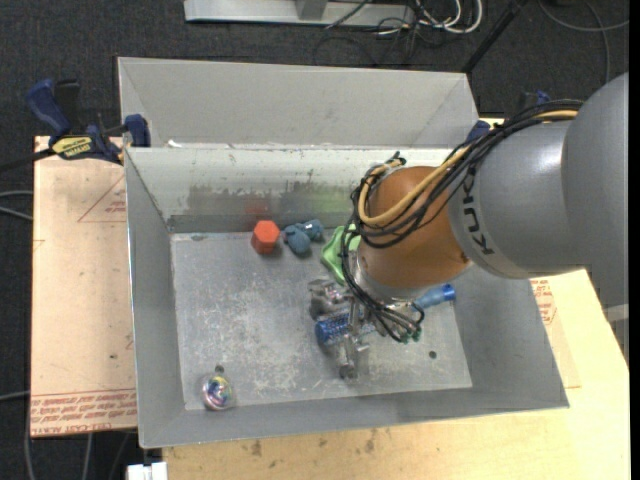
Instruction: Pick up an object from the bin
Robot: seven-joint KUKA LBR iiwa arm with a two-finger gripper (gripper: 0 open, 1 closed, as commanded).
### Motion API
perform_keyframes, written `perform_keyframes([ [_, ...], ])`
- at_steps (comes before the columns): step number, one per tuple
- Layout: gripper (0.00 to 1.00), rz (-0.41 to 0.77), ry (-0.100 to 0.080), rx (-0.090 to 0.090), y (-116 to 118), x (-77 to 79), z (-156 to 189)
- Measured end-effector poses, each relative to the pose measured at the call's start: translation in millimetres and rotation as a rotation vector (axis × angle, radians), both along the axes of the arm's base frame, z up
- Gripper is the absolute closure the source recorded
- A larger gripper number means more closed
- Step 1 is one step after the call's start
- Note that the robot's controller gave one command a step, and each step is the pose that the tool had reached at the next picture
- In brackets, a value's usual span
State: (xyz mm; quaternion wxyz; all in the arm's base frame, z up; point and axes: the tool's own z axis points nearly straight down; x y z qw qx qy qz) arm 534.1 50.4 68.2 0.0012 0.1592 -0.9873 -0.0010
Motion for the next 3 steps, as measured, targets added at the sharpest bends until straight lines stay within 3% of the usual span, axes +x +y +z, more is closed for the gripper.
perform_keyframes([
  [1, 1.0, -0.001, -0.002, 0.0, 0, 0.7, 1],
  [2, 1.0, 0.021, -0.01, 0.001, 18, -28.4, 121],
  [3, 1.0, 0.361, -0.006, 0.0, 1, -32.7, 170],
])
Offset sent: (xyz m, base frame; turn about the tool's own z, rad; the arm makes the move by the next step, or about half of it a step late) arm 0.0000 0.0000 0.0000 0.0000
